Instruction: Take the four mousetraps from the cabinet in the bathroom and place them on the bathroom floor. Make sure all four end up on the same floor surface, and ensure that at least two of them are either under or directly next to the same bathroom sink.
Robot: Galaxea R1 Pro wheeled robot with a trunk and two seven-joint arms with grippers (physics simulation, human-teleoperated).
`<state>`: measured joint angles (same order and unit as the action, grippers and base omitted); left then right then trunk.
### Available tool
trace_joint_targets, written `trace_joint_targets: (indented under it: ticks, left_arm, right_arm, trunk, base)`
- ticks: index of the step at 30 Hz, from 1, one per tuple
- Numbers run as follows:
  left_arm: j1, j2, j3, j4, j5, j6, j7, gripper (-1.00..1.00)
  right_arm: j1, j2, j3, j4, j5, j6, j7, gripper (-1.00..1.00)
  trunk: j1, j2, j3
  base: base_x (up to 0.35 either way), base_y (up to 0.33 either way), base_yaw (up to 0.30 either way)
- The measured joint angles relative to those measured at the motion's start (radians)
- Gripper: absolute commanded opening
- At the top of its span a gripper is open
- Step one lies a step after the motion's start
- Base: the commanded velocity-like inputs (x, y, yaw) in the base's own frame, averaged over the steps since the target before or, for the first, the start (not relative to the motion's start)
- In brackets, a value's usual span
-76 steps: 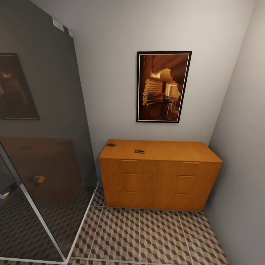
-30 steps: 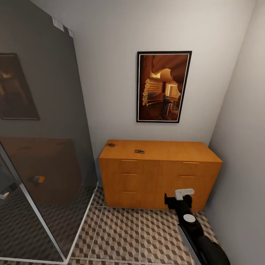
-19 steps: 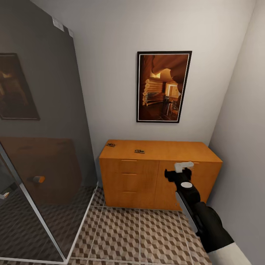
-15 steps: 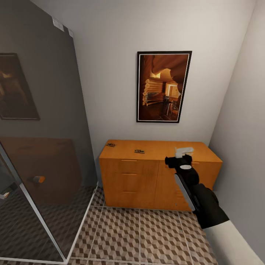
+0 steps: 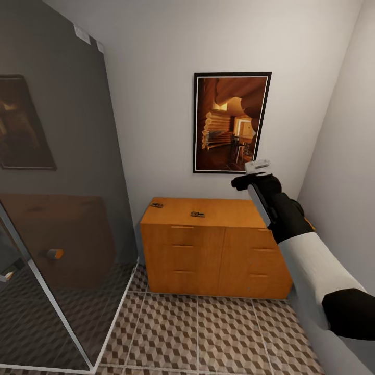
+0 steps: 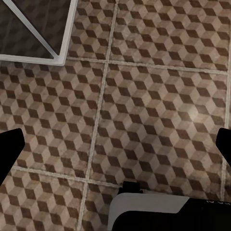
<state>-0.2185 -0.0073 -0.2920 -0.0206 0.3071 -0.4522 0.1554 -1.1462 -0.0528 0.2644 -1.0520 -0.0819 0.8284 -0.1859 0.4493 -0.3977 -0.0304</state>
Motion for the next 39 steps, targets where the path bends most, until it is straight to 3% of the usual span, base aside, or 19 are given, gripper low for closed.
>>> trace_joint_targets:
  ticks: [3,4,9,16,20,24,25,29,32,35,39]
  left_arm:
    - [0.0,0.0,0.0,0.0,0.0,0.0,0.0,1.0]
    - [0.0,0.0,0.0,0.0,0.0,0.0,0.0,1.0]
    - [0.0,0.0,0.0,0.0,0.0,0.001,0.0,1.0]
    - [0.0,0.0,0.0,0.0,0.0,0.001,0.0,1.0]
    - [0.0,0.0,0.0,0.0,0.0,0.002,0.0,1.0]
    - [0.0,0.0,0.0,0.0,0.0,0.002,0.0,1.0]
    - [0.0,0.0,0.0,0.0,0.0,0.002,0.0,1.0]
    - [0.0,0.0,-0.001,0.0,-0.001,0.002,0.0,1.0]
    - [0.0,-0.001,-0.001,0.0,-0.001,0.002,0.0,1.0]
    - [0.0,-0.001,-0.001,0.0,-0.002,0.002,0.0,1.0]
    - [0.0,-0.002,-0.002,0.0,-0.002,0.002,0.0,1.0]
  right_arm:
    - [-0.014,-0.004,0.0,0.012,0.0,0.0,0.088,1.0]
    - [-0.019,-0.007,0.001,0.016,-0.001,-0.002,0.158,1.0]
    - [-0.023,-0.018,0.002,0.02,0.004,-0.008,0.349,1.0]
    - [-0.024,-0.069,0.009,0.037,0.005,-0.094,0.651,1.0]
    - [-0.024,-0.08,0.011,0.057,0.011,-0.125,0.735,1.0]
    - [-0.024,-0.116,0.013,0.081,0.027,-0.183,0.842,1.0]
    - [-0.024,-0.131,0.022,0.089,0.035,-0.214,0.901,1.0]
    - [-0.024,-0.149,0.047,0.105,0.055,-0.271,1.023,1.0]
    - [-0.024,-0.163,0.069,0.146,0.106,-0.366,1.167,1.0]
    - [-0.024,-0.165,0.079,0.211,0.163,-0.455,1.239,1.0]
    - [-0.025,-0.162,0.093,0.278,0.197,-0.537,1.318,1.0]
  trunk:
    - [0.0,0.0,0.0]
    - [0.0,0.0,0.0]
    - [0.0,0.0,0.0]
    - [0.0,0.0,0.0]
    - [0.0,0.0,0.0]
    - [0.0,0.0,0.0]
    - [0.0,0.0,0.0]
    - [0.0,0.0,0.0]
    - [0.0,0.0,0.0]
    - [0.0,0.0,0.0]
    - [0.0,0.0,0.0]
  base:
    - [0.0,0.0,0.0]
    - [0.0,0.0,0.0]
    - [0.0,0.0,0.0]
    - [0.0,0.0,0.0]
    - [0.0,0.0,0.0]
    - [0.0,0.0,0.0]
    - [0.0,0.0,0.0]
    - [0.0,0.0,0.0]
    - [0.0,0.0,0.0]
    - [0.0,0.0,0.0]
    - [0.0,0.0,0.0]
